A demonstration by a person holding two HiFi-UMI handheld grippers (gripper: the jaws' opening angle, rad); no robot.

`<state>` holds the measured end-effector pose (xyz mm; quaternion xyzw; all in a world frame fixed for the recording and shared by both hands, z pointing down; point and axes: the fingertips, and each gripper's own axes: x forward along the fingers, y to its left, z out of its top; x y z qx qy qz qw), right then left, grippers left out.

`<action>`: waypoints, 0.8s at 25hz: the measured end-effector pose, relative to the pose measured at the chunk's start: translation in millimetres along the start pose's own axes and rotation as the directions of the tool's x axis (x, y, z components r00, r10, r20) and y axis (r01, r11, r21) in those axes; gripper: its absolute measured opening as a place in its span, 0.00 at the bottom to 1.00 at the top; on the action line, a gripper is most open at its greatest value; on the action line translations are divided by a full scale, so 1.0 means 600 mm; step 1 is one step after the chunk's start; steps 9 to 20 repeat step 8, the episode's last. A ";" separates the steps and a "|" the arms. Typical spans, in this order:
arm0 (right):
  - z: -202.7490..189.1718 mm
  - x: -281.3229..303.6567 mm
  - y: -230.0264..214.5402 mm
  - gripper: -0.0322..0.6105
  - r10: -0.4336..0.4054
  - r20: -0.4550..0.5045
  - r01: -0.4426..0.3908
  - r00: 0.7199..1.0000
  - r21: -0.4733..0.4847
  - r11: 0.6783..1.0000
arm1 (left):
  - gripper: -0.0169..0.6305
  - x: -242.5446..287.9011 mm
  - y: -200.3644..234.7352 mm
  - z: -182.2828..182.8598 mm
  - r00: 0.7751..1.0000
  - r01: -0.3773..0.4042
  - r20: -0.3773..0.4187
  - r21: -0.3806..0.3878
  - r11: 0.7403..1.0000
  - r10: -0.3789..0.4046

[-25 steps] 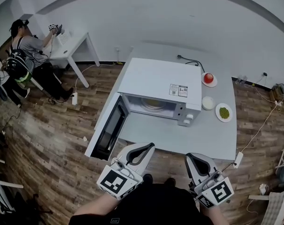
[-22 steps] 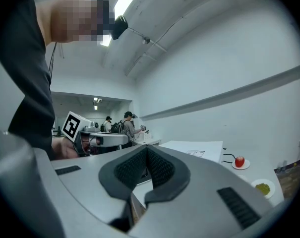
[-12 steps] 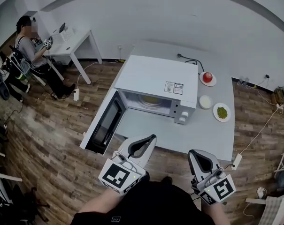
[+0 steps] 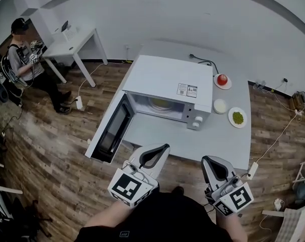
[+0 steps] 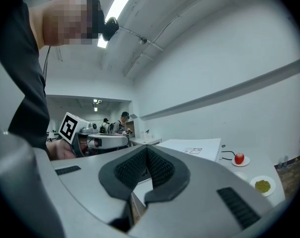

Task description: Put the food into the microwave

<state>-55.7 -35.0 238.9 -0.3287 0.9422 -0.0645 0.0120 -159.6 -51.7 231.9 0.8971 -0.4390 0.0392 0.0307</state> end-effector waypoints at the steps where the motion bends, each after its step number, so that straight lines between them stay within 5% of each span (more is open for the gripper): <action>1: -0.001 0.001 0.000 0.07 -0.001 -0.001 0.001 1.000 0.000 1.000 | 0.04 0.000 0.001 -0.002 1.000 0.001 -0.002 0.001 1.000 -0.001; 20: -0.006 0.006 0.002 0.07 0.000 -0.005 0.000 1.000 -0.004 1.000 | 0.04 -0.003 0.007 -0.006 1.000 0.003 -0.001 -0.003 1.000 -0.003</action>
